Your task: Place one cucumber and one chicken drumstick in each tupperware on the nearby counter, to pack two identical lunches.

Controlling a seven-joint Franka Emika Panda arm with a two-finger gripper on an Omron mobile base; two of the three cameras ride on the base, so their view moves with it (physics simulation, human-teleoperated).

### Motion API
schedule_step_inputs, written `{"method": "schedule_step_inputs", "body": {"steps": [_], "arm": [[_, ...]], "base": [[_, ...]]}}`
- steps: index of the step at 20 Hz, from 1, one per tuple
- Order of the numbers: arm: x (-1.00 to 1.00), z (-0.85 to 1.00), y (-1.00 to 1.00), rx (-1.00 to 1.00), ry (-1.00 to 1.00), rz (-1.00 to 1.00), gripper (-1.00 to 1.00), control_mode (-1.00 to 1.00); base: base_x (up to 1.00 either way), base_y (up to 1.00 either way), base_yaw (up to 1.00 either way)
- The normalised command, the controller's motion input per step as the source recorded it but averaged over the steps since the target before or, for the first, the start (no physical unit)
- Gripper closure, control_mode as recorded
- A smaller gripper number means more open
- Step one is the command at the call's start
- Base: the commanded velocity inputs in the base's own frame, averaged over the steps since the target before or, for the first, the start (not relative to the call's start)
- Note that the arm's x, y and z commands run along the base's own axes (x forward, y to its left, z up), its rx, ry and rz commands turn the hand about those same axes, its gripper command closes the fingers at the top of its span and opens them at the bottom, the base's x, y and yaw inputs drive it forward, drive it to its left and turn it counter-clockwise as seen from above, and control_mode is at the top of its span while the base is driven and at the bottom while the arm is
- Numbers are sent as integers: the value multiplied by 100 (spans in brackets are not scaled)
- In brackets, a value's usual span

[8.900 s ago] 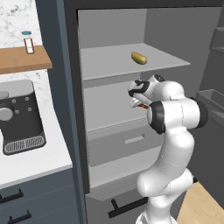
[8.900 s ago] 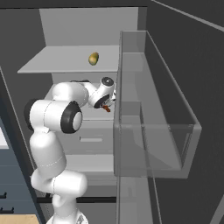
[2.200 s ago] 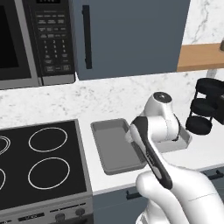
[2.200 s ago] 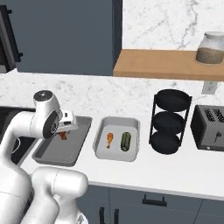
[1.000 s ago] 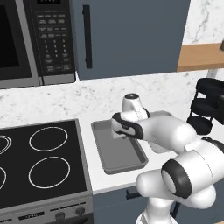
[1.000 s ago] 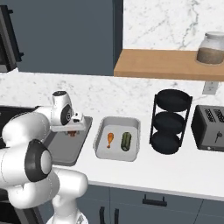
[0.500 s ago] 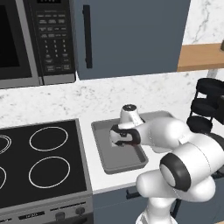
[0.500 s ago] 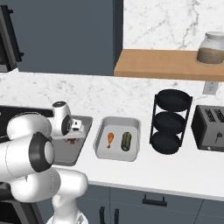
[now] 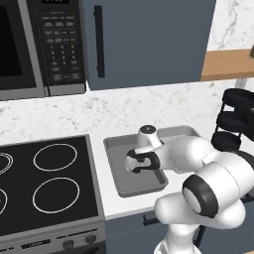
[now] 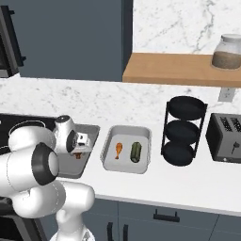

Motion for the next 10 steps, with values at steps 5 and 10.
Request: {"method": "schedule_step_inputs", "body": {"steps": [5, 10], "arm": [[43, 0, 5, 0, -2, 0, 100, -100], [39, 0, 0, 0, 0, 0, 100, -100]], "base": [[0, 0, 0], [0, 0, 0]]}}
